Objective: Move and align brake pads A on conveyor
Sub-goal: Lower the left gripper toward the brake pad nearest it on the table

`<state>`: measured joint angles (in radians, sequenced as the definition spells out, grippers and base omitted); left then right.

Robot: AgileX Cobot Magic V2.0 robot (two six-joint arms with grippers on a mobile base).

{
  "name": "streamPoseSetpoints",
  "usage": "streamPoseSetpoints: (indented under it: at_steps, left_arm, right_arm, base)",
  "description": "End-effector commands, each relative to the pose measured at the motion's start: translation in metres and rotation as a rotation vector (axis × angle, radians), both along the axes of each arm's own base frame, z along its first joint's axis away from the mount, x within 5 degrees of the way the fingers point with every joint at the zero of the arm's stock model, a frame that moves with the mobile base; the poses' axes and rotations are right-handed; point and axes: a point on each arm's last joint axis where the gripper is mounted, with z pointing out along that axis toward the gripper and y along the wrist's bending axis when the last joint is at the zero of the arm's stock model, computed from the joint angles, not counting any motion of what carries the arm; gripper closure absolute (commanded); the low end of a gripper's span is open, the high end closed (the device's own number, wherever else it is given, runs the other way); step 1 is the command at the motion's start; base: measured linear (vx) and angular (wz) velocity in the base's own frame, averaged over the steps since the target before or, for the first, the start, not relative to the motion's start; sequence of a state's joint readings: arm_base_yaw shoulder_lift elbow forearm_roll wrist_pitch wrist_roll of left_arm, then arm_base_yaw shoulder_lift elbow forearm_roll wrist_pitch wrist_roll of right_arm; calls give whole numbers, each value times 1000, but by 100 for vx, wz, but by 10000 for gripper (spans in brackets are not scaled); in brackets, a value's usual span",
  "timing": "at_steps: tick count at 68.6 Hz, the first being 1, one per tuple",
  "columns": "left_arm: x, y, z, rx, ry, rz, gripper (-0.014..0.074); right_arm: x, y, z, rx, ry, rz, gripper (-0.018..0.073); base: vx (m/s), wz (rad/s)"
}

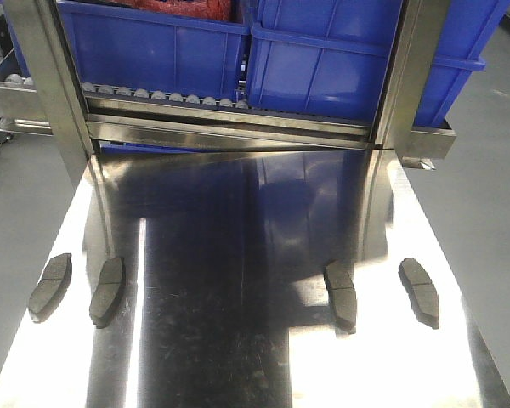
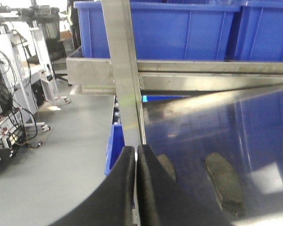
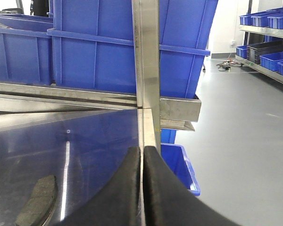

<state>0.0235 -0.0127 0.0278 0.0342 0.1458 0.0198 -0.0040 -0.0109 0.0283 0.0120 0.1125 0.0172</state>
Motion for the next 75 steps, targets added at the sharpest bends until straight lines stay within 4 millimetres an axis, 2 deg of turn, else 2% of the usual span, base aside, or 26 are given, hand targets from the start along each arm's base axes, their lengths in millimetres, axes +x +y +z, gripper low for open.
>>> streamPoseSetpoints:
  at_steps: [1,14,20,26,33,42,48,55,63,75]
  left_arm:
    - [0,0,2,-2,-90,-6,602]
    - [-1,-1,11,-9,-155,-8,602]
    - [-2,-1,32,-104,-193,-10,602]
    - [3,0,57,-150,-126,-4,602]
    - [24,1,82,-62,54,13,602]
    - [60,3,97,-8,256,16,602]
    - [80,3,98,-10,325,17,602]
    - [92,3,94,-10,362,15,577]
    - [98,3,90,-10,384,15,447]
    - [101,3,87,-11,403,15,92]
  right_arm:
    - [-1,0,6,-7,-84,-7,567]
    - [-1,0,6,-7,-84,-7,567]
    - [-1,0,6,-7,-84,-7,567]
    - [-1,0,6,-7,-84,-7,567]
    - [-1,0,6,-7,-84,-7,567]
    - [-1,0,6,-7,-84,-7,567]
    - [-1,0,6,-7,-84,-7,567]
    - [-1,0,6,-7,-84,-7,567]
    - [-1,0,6,-7,-84,-7,567]
    - [-1,0,6,-7,-84,-7,567]
  base:
    - [0,0]
    - [0,0]
    - [0,0]
    - [0,0]
    - [0,0]
    - [0,0]
    - [0,0]
    - [0,0]
    - [0,0]
    - [0,0]
